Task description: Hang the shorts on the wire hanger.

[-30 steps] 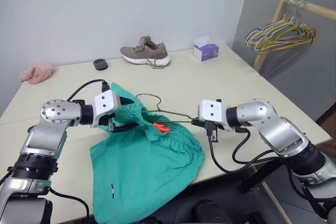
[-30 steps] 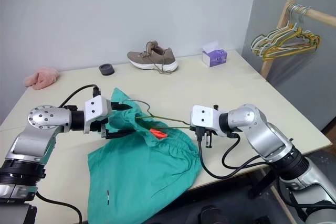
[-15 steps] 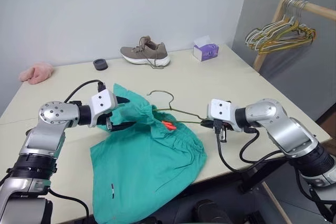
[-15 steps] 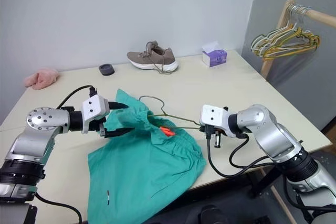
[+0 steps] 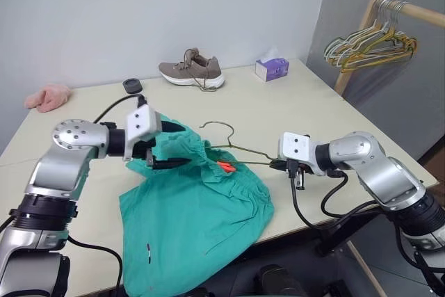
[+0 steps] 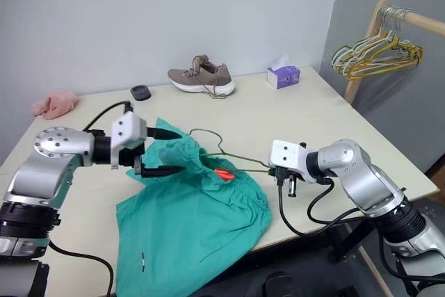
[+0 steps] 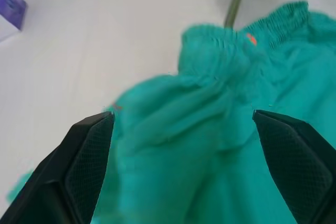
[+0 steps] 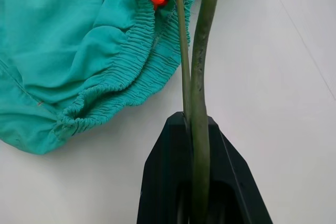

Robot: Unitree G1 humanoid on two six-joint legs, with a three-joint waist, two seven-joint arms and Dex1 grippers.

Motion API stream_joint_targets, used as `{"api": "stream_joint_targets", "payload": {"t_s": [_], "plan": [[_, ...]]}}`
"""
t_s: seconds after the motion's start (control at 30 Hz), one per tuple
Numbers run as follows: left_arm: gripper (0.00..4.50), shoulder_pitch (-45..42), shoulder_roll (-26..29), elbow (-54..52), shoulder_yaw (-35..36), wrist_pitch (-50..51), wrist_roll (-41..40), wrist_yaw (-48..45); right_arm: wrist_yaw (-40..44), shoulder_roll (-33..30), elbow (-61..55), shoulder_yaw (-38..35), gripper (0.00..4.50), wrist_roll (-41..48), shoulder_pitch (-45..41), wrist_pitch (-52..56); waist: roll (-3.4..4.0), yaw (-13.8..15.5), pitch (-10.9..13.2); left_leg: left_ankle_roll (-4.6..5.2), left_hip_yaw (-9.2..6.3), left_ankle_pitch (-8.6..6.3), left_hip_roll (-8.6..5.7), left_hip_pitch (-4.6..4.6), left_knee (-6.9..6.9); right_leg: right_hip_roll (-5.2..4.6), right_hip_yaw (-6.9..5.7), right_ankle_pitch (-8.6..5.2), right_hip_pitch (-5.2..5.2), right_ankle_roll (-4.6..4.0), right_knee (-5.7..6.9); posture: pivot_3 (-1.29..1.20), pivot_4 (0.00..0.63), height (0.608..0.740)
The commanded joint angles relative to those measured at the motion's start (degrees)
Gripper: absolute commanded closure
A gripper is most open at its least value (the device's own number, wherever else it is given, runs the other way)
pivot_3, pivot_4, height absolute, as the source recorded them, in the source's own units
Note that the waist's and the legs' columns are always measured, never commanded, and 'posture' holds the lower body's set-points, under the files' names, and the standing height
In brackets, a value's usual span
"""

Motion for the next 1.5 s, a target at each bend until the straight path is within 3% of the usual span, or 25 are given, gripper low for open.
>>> {"api": "stream_joint_targets", "payload": {"t_s": [0.03, 0.13, 0.23, 0.63, 0.67, 0.8, 0.9, 1.13, 1.27, 1.4, 1.5], "plan": [[0.04, -0.81, -0.11, 1.43, -0.44, -3.31, 2.25, -0.14, 0.6, 0.54, -3.5, -1.56, 4.5, 0.82, -2.15, 0.23, 0.0, -0.01, 0.0, 0.0, 0.0, 0.0, 0.0, -0.01, 0.0, 0.0, 0.0, 0.0, -0.01, 0.0, 0.0, -0.28, 0.0, 0.74], [0.04, -1.17, -0.38, 2.95, -0.87, -4.44, 3.02, -0.17, 0.88, 0.81, -4.49, -1.84, 4.5, 1.51, -2.34, 1.12, 0.0, 0.0, 0.0, 0.0, -0.01, 0.0, 0.0, -0.01, 0.0, 0.0, 0.0, 0.0, -0.01, 0.0, 0.0, -0.28, 0.0, 0.74], [0.6, -1.44, -0.62, 4.26, -0.66, -4.99, 3.42, 0.07, 1.09, 0.82, -4.97, -2.03, 4.5, 1.99, -2.51, 1.6, 0.0, 0.01, 0.0, 0.0, -0.01, 0.0, 0.0, -0.01, 0.0, 0.0, 0.0, 0.0, -0.01, 0.0, 0.0, -0.28, 0.0, 0.74], [4.35, -0.42, -1.47, 2.51, 0.64, -1.74, 0.64, -1.16, 2.0, 1.26, -4.27, -1.36, 4.5, 1.88, -3.02, -1.06, 0.0, -0.04, 0.0, 0.0, -0.01, 0.0, 0.0, -0.01, 0.01, 0.0, 0.0, 0.0, -0.01, 0.0, 0.0, -0.28, 0.0, 0.74], [4.45, -0.36, -1.45, 2.19, 0.78, -1.16, 0.31, -1.43, 2.27, 1.15, -3.98, -1.11, 4.5, 1.54, -2.97, -2.25, 0.0, -0.04, 0.0, 0.0, 0.0, 0.0, 0.0, -0.01, 0.01, 0.0, 0.0, 0.0, -0.01, 0.0, 0.0, -0.28, 0.0, 0.74], [4.45, 0.02, -1.25, 1.23, 1.33, 0.51, -0.35, -2.51, 3.37, 0.89, -2.88, -0.85, 4.5, 0.96, -2.27, -5.57, -0.01, -0.03, 0.0, 0.0, -0.01, 0.0, 0.0, -0.01, 0.01, 0.0, -0.01, 0.0, -0.01, 0.0, 0.0, -0.28, 0.0, 0.74], [4.5, 0.46, -0.87, 0.9, 1.58, 0.9, -0.29, -3.08, 3.72, 0.26, -0.84, -1.18, 3.8, 0.04, -1.85, -8.49, -0.01, -0.05, 0.0, 0.0, 0.0, 0.0, 0.0, -0.01, 0.01, 0.0, 0.0, 0.0, 0.0, 0.0, 0.0, -0.28, 0.0, 0.74], [4.5, 0.99, -0.42, 0.34, 1.66, 1.44, -0.42, -2.79, 6.28, -8.09, 10.21, -3.69, 1.36, -4.32, -1.7, -15.94, 0.0, 0.14, 0.0, 0.0, 0.02, 0.0, -0.02, -0.01, 0.03, 0.0, 0.0, 0.0, 0.02, 0.0, -0.01, -0.28, 0.0, 0.74], [4.5, 1.26, -0.34, 0.44, 2.16, 1.6, -0.42, -2.45, 13.1, -15.22, 6.36, -6.53, 0.01, 1.44, 5.31, -12.07, 0.01, 0.3, 0.01, 0.0, -0.05, 0.0, -0.02, -0.01, 0.0, 0.0, -0.06, -0.01, 0.04, 0.0, -0.02, -0.28, 0.0, 0.74], [4.5, 1.31, -0.4, 0.64, 2.72, 2.12, -0.87, -2.2, 12.01, -14.33, -1.56, -9.99, 0.01, 7.38, 12.67, -5.57, 0.01, -0.35, 0.01, 0.0, -0.02, 0.0, 0.02, -0.01, -0.02, 0.0, -0.05, -0.01, 0.05, 0.0, -0.01, -0.29, 0.0, 0.74], [4.5, 1.24, -0.43, 0.32, 3.03, 3.31, -1.79, -2.31, 5.93, -8.55, -6.16, -11.84, 0.01, 11.37, 15.53, 2.94, 0.0, -1.1, 0.0, 0.01, 0.05, -0.01, 0.02, 0.0, 0.03, 0.0, -0.01, -0.01, 0.08, 0.01, -0.02, -0.28, 0.0, 0.74]]}}
